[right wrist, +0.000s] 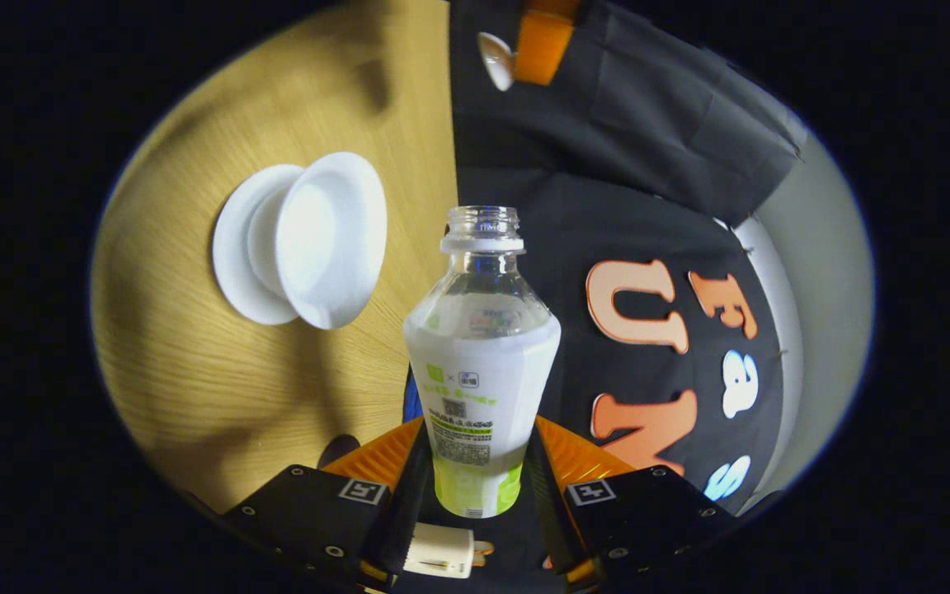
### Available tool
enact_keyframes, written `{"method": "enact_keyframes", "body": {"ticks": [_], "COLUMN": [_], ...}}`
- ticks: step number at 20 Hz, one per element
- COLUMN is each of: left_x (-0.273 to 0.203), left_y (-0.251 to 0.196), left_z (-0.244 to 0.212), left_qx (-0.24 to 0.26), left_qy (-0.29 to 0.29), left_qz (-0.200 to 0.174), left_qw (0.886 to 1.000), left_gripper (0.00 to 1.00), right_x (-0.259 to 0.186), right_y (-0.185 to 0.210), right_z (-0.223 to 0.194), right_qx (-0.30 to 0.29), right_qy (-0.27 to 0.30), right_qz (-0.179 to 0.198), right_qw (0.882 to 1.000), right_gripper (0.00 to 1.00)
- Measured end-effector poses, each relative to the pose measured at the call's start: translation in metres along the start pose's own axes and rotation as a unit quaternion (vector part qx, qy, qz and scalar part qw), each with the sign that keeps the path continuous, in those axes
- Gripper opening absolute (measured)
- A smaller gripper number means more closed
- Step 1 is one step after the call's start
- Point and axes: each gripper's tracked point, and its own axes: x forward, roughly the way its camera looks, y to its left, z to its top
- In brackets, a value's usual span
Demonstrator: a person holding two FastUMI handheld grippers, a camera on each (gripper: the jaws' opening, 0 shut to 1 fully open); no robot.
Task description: Open the teacup lid with one hand, grasp the water bottle and pour water into the teacup with the other hand; after pouring, place the water bottle on the coaster and then close the teacup lid.
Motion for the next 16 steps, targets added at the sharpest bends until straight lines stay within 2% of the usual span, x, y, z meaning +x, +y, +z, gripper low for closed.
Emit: {"method": "enact_keyframes", "body": {"ticks": [4, 8, 10, 12, 14, 16], "left_x": [0.0, -0.001, 0.002, 0.003, 0.001, -0.001], "left_y": [-0.006, -0.019, -0.039, -0.045, -0.052, -0.059], "left_z": [0.002, 0.012, 0.023, 0.029, 0.036, 0.042], "left_qx": [-0.008, -0.009, -0.008, -0.007, -0.006, -0.007], "left_qy": [0.001, -0.013, -0.021, -0.027, -0.036, -0.044], "left_qz": [-0.012, -0.028, -0.035, -0.039, -0.044, -0.047], "left_qw": [1.0, 0.999, 0.999, 0.999, 0.998, 0.998], "left_gripper": [0.31, 0.33, 0.31, 0.33, 0.31, 0.33], "right_x": [0.004, 0.007, 0.011, 0.013, 0.018, 0.022], "right_y": [-0.025, -0.042, -0.047, -0.046, -0.045, -0.044], "right_z": [-0.021, -0.046, -0.058, -0.067, -0.076, -0.086], "right_qx": [0.113, 0.224, 0.276, 0.324, 0.381, 0.441], "right_qy": [0.03, 0.046, 0.053, 0.058, 0.056, 0.057], "right_qz": [-0.016, -0.025, -0.027, -0.033, -0.028, -0.021], "right_qw": [0.993, 0.973, 0.959, 0.944, 0.922, 0.895], "right_gripper": [0.65, 0.65, 0.67, 0.65, 0.65, 0.65]}}
